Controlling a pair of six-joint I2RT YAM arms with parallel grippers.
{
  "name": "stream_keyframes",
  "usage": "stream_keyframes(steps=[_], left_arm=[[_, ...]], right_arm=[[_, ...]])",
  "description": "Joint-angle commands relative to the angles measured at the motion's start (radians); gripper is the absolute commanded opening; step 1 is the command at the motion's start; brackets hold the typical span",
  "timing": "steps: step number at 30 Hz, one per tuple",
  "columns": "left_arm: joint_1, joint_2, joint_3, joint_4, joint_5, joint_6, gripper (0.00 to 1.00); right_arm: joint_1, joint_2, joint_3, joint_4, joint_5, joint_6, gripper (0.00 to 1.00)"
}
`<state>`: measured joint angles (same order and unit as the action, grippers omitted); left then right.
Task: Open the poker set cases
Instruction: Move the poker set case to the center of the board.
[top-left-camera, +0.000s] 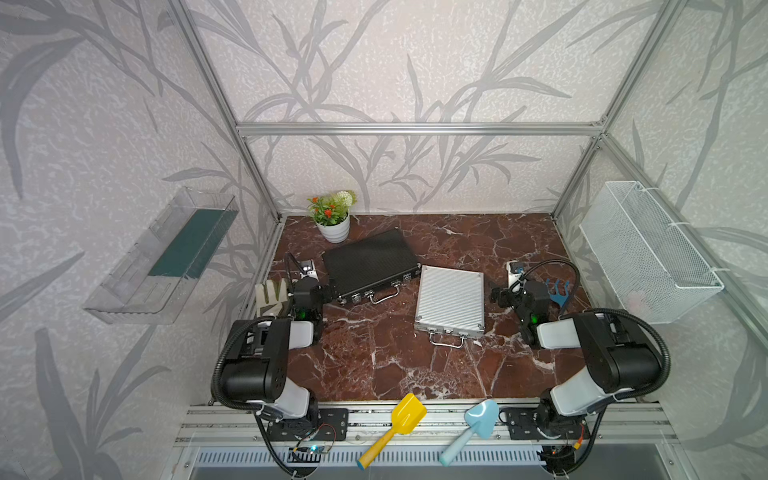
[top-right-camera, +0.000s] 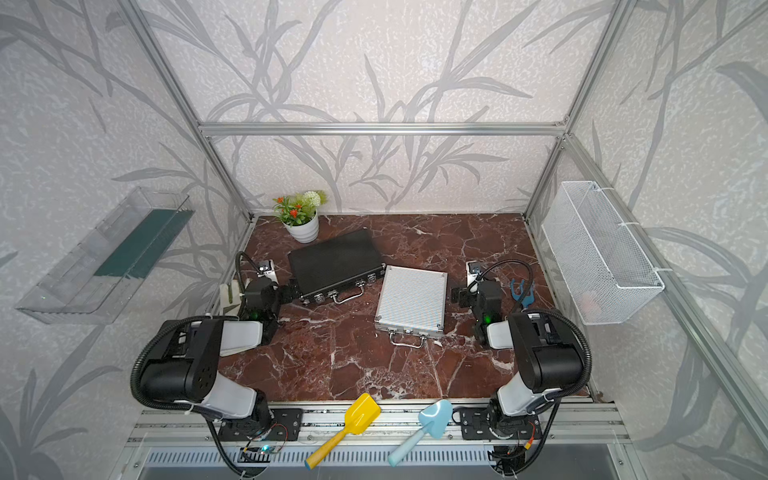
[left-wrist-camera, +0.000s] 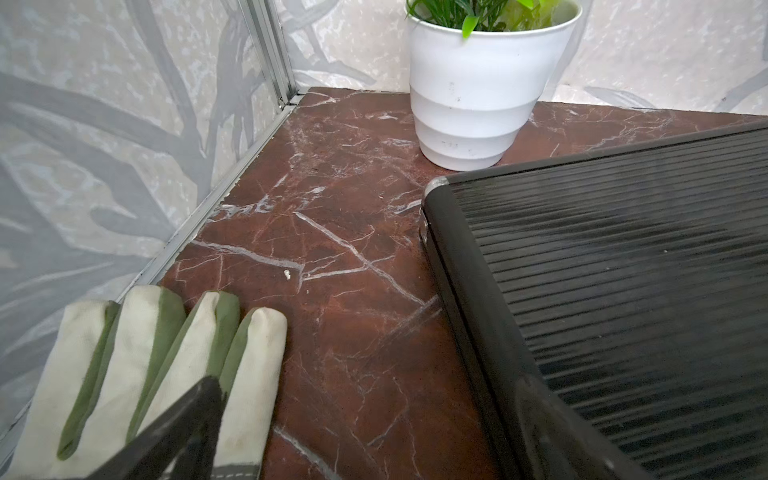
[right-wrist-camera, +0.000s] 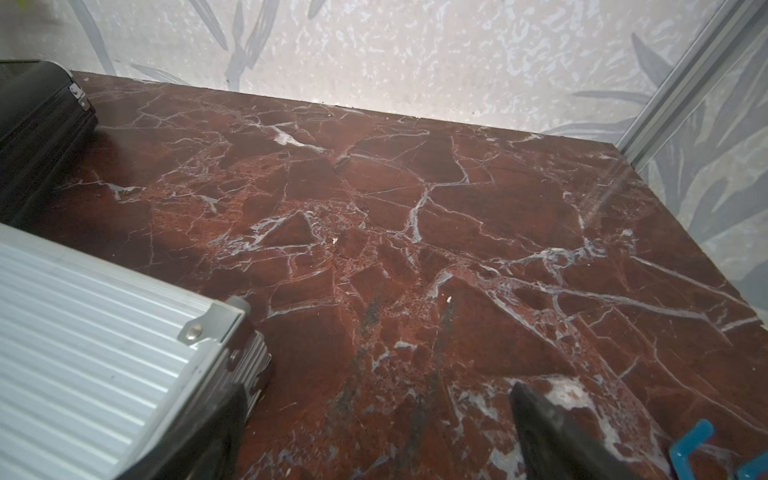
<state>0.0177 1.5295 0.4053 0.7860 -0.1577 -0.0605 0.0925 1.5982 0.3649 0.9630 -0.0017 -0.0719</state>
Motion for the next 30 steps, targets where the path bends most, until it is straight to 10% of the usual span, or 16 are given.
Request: stream_keyframes(steps=[1, 25, 30], left_arm=[[-0.001, -0.012, 0.012, -0.007, 0.008, 0.001, 0.99], [0.006, -0.021, 0.045, -0.015, 0.011, 0.002, 0.97], [-0.010, -0.188, 0.382, -0.681, 0.022, -0.018, 0.85]], right_arm=[[0.004, -0.012, 0.011, 0.014, -0.001, -0.002, 0.99], [-0.008, -0.043, 0.008, -0.003, -0.004, 0.017, 0.99], [-0.027, -0.310, 0.066, -0.401, 0.050, 0.157, 0.99]])
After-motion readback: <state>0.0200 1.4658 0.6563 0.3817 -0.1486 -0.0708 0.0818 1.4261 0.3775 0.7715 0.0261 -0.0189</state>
